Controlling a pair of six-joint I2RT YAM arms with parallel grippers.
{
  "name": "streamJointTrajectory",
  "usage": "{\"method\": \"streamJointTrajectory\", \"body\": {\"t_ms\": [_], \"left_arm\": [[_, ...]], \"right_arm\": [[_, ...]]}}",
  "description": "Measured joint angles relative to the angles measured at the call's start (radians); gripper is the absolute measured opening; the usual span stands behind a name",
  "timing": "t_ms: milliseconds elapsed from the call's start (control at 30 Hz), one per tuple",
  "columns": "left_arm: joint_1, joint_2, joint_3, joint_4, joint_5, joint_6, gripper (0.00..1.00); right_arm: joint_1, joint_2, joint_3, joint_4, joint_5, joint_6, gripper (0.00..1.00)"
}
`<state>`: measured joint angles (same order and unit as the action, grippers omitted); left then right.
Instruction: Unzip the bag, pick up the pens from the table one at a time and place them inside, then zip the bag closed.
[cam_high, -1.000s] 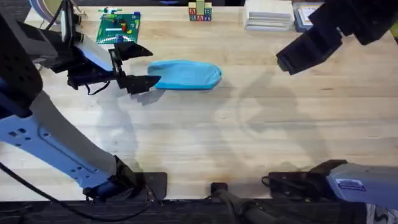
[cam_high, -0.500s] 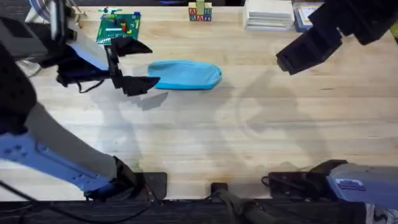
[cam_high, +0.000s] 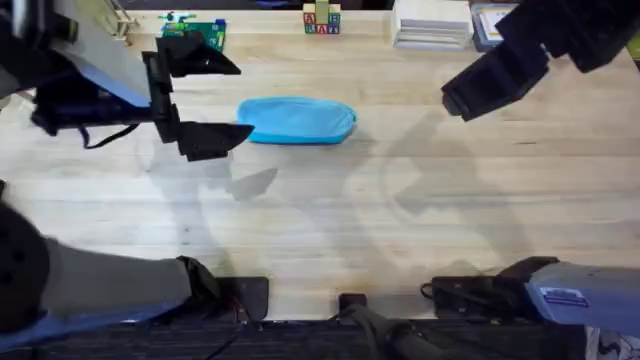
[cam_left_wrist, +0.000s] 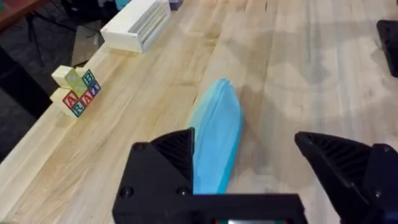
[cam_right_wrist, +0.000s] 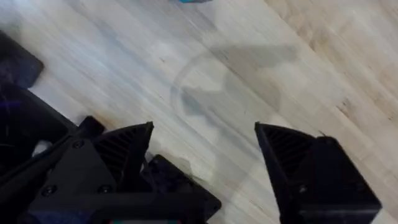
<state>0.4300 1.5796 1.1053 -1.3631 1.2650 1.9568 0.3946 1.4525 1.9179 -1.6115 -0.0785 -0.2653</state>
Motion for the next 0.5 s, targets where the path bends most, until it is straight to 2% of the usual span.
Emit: {"method": "streamJointTrajectory", "body": {"t_ms": [233,500], "left_arm": [[0.037,-0.122,0.000,-0.082,-0.006,-0.013,0.996],[0.080,-0.228,0.000,-0.080,-0.034,-0.156,0.996]], "right_arm": [[0.000,-0.076,-0.048,0.060,-0.009,0.006,0.997],[0.000,-0.219,-0.233,0.194,-0.016,0.043,0.996]]}}
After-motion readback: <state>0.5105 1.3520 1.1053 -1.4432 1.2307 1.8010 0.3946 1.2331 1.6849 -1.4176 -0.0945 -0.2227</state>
